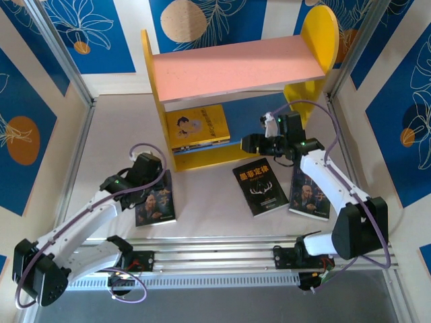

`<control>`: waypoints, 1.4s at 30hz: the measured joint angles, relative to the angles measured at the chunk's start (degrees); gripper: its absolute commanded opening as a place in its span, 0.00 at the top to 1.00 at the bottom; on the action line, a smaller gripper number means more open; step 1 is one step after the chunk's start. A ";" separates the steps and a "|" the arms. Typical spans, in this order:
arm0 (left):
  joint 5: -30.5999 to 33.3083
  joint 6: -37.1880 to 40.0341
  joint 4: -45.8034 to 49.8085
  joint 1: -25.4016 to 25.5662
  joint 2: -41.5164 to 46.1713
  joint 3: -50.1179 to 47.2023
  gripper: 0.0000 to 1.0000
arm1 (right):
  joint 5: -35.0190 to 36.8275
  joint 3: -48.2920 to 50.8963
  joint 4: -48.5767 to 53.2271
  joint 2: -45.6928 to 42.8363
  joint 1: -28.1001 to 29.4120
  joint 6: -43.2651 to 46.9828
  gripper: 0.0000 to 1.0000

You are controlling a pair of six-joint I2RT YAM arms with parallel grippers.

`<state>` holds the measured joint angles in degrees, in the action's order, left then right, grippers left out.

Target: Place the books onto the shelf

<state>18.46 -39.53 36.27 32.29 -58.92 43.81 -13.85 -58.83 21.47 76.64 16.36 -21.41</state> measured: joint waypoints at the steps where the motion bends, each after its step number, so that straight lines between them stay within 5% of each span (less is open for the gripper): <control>1: 0.00 -0.24 0.11 0.00 -0.92 -0.35 0.43 | 0.61 1.53 -0.07 -0.70 1.03 -0.31 0.37; 22: -1.92 -5.18 -5.97 3.78 -12.90 -7.23 0.43 | 5.14 11.98 -0.44 -2.99 10.80 -4.90 0.37; 42: 0.85 -10.14 -9.05 14.58 -24.72 -2.05 0.44 | 6.38 13.57 -1.05 -0.90 13.16 -6.16 0.37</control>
<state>19.31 -49.67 27.22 46.87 -83.64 41.76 -7.46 -45.25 20.43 75.75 29.52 -27.57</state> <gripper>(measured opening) 0.566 0.627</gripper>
